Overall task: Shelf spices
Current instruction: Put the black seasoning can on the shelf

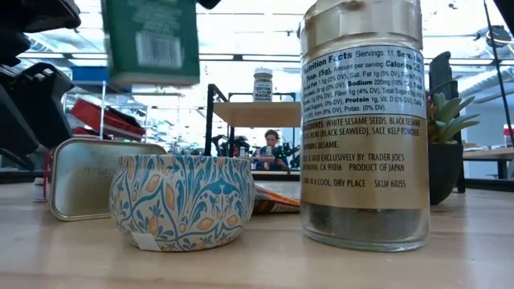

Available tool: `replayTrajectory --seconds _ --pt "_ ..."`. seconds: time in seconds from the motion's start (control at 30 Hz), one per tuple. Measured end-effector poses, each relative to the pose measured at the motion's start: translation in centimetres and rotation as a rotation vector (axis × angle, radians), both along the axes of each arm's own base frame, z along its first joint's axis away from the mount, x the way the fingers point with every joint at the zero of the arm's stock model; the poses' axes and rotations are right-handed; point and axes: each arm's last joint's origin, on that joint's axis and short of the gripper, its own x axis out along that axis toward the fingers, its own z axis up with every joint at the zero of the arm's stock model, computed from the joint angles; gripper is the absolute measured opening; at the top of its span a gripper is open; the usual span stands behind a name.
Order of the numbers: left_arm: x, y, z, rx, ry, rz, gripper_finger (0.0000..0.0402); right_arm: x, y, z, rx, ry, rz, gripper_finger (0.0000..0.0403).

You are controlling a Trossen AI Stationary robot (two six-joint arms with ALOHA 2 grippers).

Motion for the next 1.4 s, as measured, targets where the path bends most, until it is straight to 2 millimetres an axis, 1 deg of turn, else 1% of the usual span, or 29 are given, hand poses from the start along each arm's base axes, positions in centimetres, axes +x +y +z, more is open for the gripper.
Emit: replayTrajectory --seconds 0.2,0.4,0.5,0.67,0.83,0.9,1.03,1.13,1.4 --pt "0.0 0.1 0.1 0.019 -0.025 0.020 0.0290 -0.7 -1.3 2.2 -0.020 0.031 -0.071 0.0113" --pt "0.1 0.1 0.1 0.037 -0.044 0.033 0.0290 -2.6 -3.0 5.3 -0.046 0.025 -0.156 0.0113" --pt "0.1 0.2 0.1 0.051 -0.060 0.043 0.0290 -3.9 -4.2 7.1 -0.070 0.005 -0.217 0.0113" --pt "0.2 0.2 0.2 0.059 -0.085 0.055 0.0290 -6.8 -6.3 11.0 -0.106 -0.071 -0.320 0.0113" --pt "0.3 0.2 0.3 0.073 -0.107 0.068 0.0290 -9.7 -8.1 14.1 -0.140 -0.137 -0.414 0.0113" --pt "0.3 0.2 0.4 0.076 -0.120 0.074 0.0290 -10.7 -8.9 15.0 -0.147 -0.153 -0.450 0.0113" --pt "0.5 0.0 0.5 0.075 -0.146 0.069 0.0290 -12.4 -10.4 16.0 -0.169 -0.147 -0.515 0.0113" --pt "0.6 -0.1 0.6 0.072 -0.162 0.063 0.0290 -13.2 -11.5 16.5 -0.167 -0.134 -0.556 0.0113" --pt "0.8 -0.1 0.8 0.090 -0.201 0.065 0.0290 -12.9 -14.4 16.2 -0.157 -0.106 -0.613 0.0113"
